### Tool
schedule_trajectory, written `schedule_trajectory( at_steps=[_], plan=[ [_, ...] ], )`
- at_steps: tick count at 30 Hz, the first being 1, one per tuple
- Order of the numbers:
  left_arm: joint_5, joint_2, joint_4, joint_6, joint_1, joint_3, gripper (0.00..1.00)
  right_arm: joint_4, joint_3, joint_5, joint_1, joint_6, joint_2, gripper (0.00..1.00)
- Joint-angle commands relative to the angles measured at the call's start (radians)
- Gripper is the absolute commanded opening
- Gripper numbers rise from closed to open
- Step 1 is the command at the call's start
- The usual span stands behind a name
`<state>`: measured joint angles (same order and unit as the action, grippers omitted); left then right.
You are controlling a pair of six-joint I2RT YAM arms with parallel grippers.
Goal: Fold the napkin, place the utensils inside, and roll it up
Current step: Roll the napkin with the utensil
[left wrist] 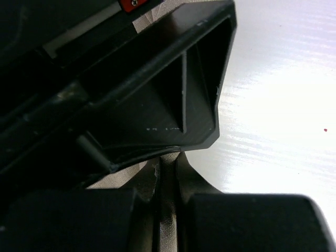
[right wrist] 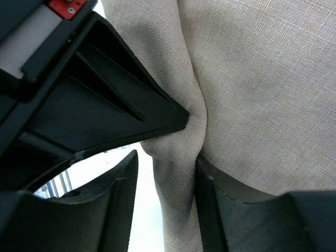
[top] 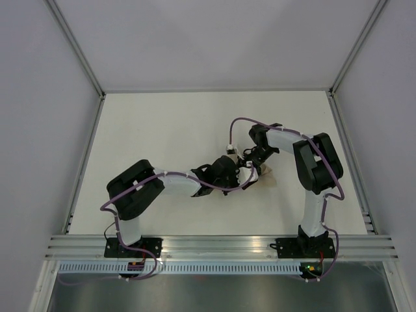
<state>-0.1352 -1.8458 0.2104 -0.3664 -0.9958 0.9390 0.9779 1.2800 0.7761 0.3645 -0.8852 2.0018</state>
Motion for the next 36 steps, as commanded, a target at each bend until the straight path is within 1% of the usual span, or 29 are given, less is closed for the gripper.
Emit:
schedule_trajectory(
  at_steps=[1, 3, 7, 10, 17, 24, 27, 28, 30, 31, 32, 33, 34, 36],
  plan=[
    [-0.178, -0.076, -0.088, 0.086, 0.020, -0.003, 0.02, -0.091, -0.015, -0.124, -0.009, 0.042, -0.024, 0.53],
    [-0.196, -0.087, -0.098, 0.092, 0.029, 0.001, 0.02, -0.088, 0.005, -0.107, -0.025, 0.072, -0.054, 0.56],
    [-0.242, -0.108, -0.123, 0.098, 0.043, 0.020, 0.02, -0.084, 0.030, -0.084, -0.056, 0.112, -0.096, 0.59],
    [-0.250, -0.125, -0.143, 0.098, 0.046, 0.033, 0.02, -0.085, 0.045, -0.074, -0.084, 0.130, -0.123, 0.61],
    [-0.290, -0.161, -0.198, 0.118, 0.074, 0.072, 0.02, -0.104, 0.062, -0.023, -0.160, 0.161, -0.169, 0.62],
    [-0.368, -0.204, -0.282, 0.161, 0.126, 0.138, 0.02, -0.108, 0.052, 0.071, -0.288, 0.146, -0.238, 0.62],
    [-0.408, -0.239, -0.350, 0.178, 0.152, 0.188, 0.02, -0.155, -0.022, 0.077, -0.317, 0.124, -0.319, 0.62],
    [-0.428, -0.250, -0.368, 0.181, 0.155, 0.204, 0.02, -0.206, -0.080, 0.071, -0.317, 0.123, -0.345, 0.62],
    [-0.451, -0.285, -0.425, 0.190, 0.167, 0.248, 0.02, -0.266, -0.146, 0.049, -0.317, 0.117, -0.434, 0.61],
    [-0.469, -0.297, -0.440, 0.190, 0.178, 0.260, 0.02, -0.330, -0.218, 0.042, -0.317, 0.114, -0.496, 0.62],
    [-0.477, -0.314, -0.471, 0.196, 0.183, 0.274, 0.02, -0.364, -0.255, 0.028, -0.315, 0.105, -0.530, 0.61],
    [-0.490, -0.325, -0.483, 0.198, 0.190, 0.297, 0.02, -0.401, -0.293, 0.003, -0.308, 0.103, -0.563, 0.62],
    [-0.500, -0.334, -0.499, 0.201, 0.195, 0.308, 0.02, -0.471, -0.365, -0.012, -0.303, 0.100, -0.625, 0.61],
    [-0.521, -0.360, -0.541, 0.208, 0.209, 0.346, 0.02, -0.530, -0.431, -0.037, -0.274, 0.086, -0.684, 0.61]
  ],
)
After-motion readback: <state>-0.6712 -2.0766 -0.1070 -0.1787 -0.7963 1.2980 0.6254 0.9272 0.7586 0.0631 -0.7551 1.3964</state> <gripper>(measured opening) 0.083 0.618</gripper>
